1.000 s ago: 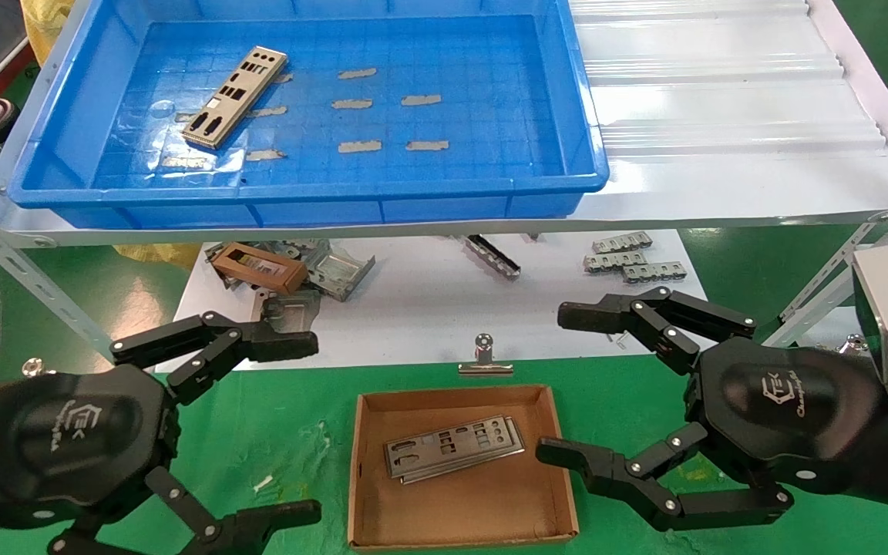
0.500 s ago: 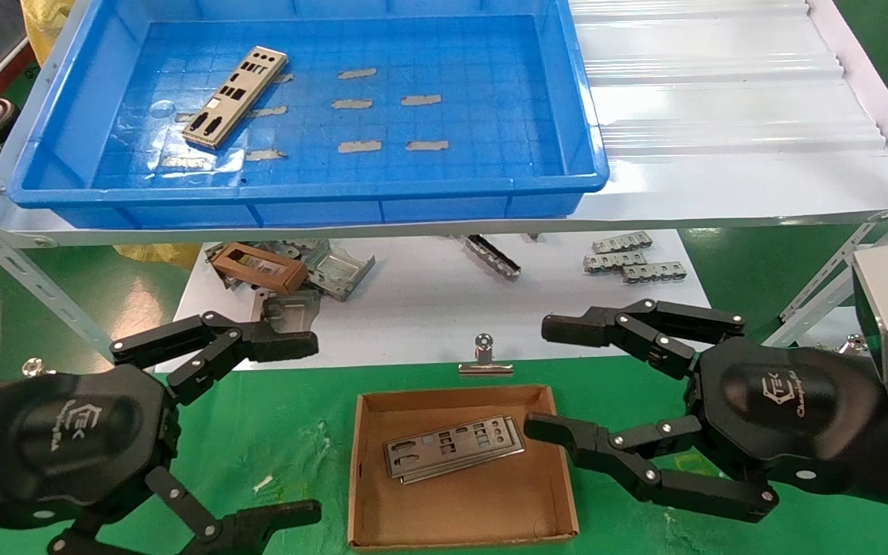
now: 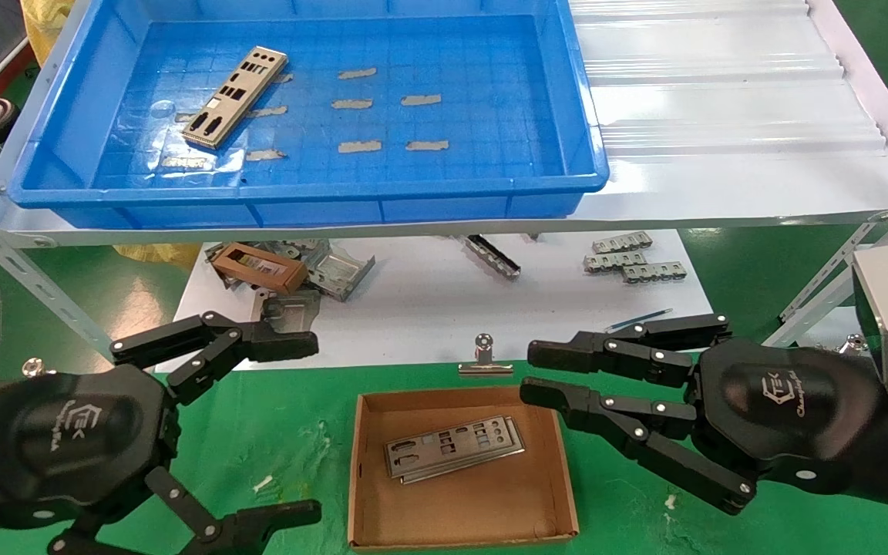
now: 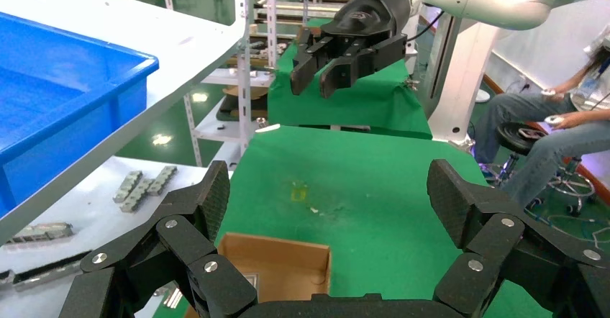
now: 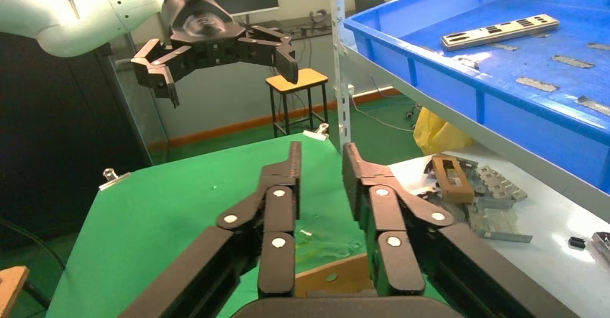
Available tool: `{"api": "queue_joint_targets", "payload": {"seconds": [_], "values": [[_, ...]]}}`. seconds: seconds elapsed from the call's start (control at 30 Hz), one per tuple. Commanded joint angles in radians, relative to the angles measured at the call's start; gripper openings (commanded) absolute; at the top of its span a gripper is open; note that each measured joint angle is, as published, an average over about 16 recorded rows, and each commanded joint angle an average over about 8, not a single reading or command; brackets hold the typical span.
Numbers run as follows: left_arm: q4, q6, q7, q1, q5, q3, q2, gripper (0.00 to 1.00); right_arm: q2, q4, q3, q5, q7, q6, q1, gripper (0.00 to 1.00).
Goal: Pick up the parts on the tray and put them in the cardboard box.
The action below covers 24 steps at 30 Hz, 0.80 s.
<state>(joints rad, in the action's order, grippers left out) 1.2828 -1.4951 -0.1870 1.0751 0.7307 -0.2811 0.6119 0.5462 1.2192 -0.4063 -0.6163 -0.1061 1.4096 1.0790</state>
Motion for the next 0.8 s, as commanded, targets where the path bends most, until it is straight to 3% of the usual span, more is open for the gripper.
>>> {"api": "queue_joint_targets", "payload": {"seconds": [0.03, 0.8], "values": [[0.0, 0.0, 0.0, 0.0, 0.0, 0.0, 0.0, 1.0, 0.0, 0.0, 0.0, 0.0, 0.0, 0.0, 0.0, 0.0], [0.0, 0.0, 0.0, 0.0, 0.0, 0.0, 0.0, 1.0, 0.0, 0.0, 0.0, 0.0, 0.0, 0.0, 0.0, 0.0]]}}
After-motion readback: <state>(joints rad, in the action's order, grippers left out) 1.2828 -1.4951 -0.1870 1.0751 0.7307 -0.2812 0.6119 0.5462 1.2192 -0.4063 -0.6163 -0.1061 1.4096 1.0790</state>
